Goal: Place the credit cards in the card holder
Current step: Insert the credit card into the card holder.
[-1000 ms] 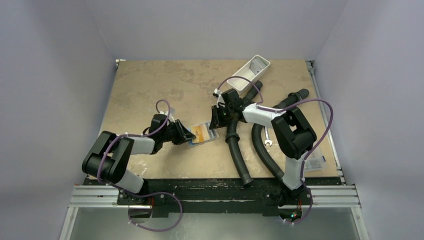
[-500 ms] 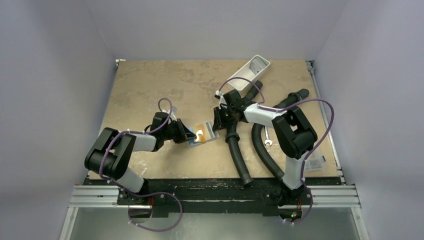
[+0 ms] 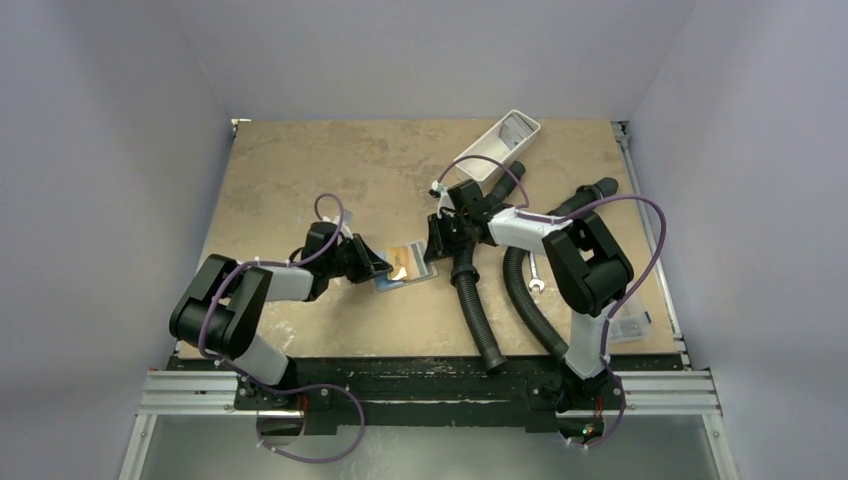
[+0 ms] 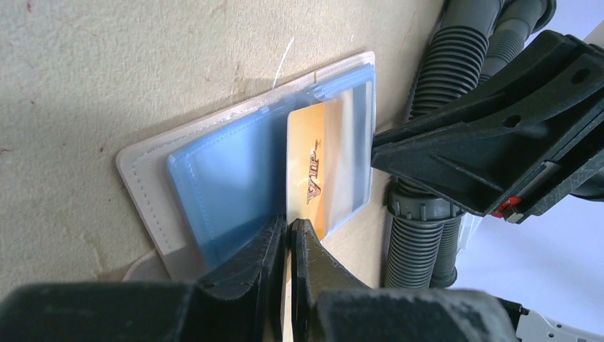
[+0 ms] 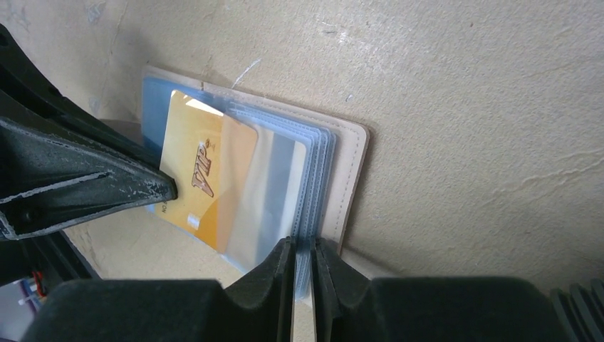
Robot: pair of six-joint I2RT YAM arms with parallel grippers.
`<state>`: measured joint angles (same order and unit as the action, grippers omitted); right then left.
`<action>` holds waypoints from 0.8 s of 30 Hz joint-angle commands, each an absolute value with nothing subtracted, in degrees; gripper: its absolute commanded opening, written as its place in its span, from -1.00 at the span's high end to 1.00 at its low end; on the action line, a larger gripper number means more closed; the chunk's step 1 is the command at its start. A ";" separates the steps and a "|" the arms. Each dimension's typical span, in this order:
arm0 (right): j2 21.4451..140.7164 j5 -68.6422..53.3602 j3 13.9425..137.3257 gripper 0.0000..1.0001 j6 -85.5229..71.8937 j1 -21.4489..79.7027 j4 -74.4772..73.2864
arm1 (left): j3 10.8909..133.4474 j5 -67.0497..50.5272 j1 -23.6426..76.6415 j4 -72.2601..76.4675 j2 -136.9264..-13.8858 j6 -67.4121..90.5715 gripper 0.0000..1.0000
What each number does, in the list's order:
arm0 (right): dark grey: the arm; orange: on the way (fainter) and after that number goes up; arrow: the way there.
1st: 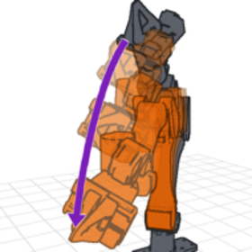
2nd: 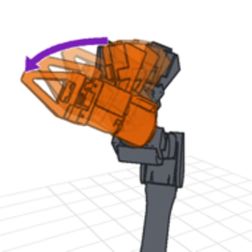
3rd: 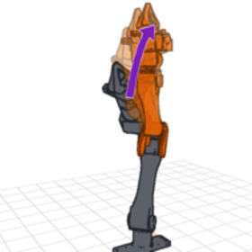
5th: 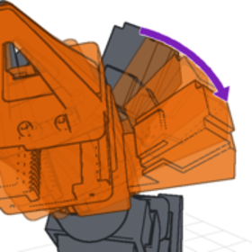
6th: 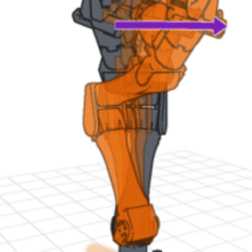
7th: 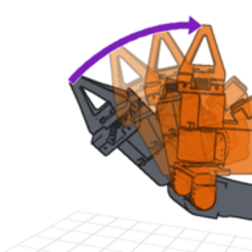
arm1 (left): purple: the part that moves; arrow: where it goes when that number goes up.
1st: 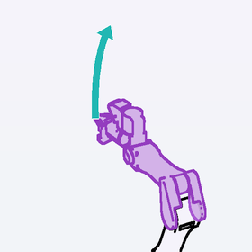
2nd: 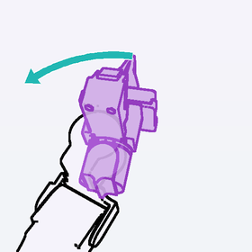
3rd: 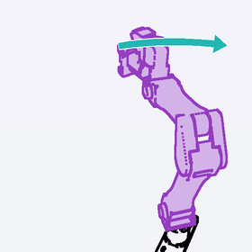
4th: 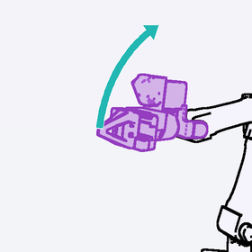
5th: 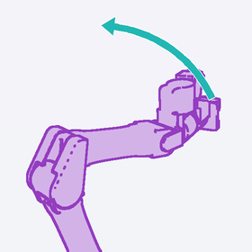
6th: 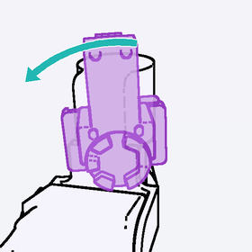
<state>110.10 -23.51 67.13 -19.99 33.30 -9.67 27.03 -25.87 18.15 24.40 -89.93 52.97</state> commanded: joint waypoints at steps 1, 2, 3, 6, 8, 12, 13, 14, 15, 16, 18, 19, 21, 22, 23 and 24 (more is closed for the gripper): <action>111.35 -24.42 66.27 0.61 -18.89 33.70 -9.64 | 28.53 -21.78 18.46 25.09 -88.71 52.90 1.00; 111.29 -24.43 66.21 0.62 -18.90 33.70 -9.62 | 28.42 -22.38 18.52 25.65 -89.09 53.40 1.00; 111.27 -24.41 66.19 0.62 -18.94 33.67 -9.54 | 28.22 -22.97 18.69 26.68 -89.46 54.10 1.00; 111.43 -24.79 66.18 0.64 -19.26 33.69 -9.40 | 27.54 -23.21 19.71 28.54 -90.07 55.45 1.00; 111.42 -25.29 65.99 0.66 -19.92 33.67 -9.05 | 27.45 -22.97 20.60 29.00 -90.41 56.06 1.00; 111.23 -26.94 64.69 0.73 -21.65 33.67 -7.01 | 28.33 -22.26 23.15 29.67 -91.57 56.29 1.00; 111.19 -27.19 64.42 0.74 -22.06 33.70 -6.56 | 28.90 -22.20 23.66 29.26 -92.11 55.87 1.00; 111.18 -27.37 64.27 0.75 -22.32 33.74 -6.19 | 29.38 -22.10 24.03 29.06 -92.69 55.51 1.00; 111.18 -27.46 64.18 0.76 -22.47 33.74 -5.95 | 29.93 -22.07 24.31 28.65 -93.00 54.92 1.00; 111.12 -27.50 64.16 0.77 -22.49 33.75 -5.80 | 30.80 -22.06 24.42 27.42 -93.37 53.62 1.00; 111.09 -27.51 64.20 0.78 -22.55 33.71 -5.58 | 34.71 -21.94 24.52 22.03 -94.93 49.81 1.00; 111.09 -27.62 64.24 0.78 -22.63 33.73 -5.59 | 36.27 -22.14 24.56 19.57 -95.58 48.33 1.00; 111.09 -28.19 64.29 0.79 -22.97 33.70 -5.27 | 36.90 -22.90 24.80 18.36 -96.06 48.22 1.00; 111.05 -28.62 64.14 0.79 -23.33 33.71 -4.91 | 36.56 -23.33 25.05 19.39 -95.92 48.94 1.00; 111.02 -28.91 63.97 0.80 -23.68 33.72 -4.58 | 36.07 -23.69 25.31 20.66 -95.83 49.89 0.99; 110.93 -29.06 63.80 0.82 -24.12 33.71 -4.18 | 35.67 -23.99 25.59 21.38 -95.74 50.87 0.95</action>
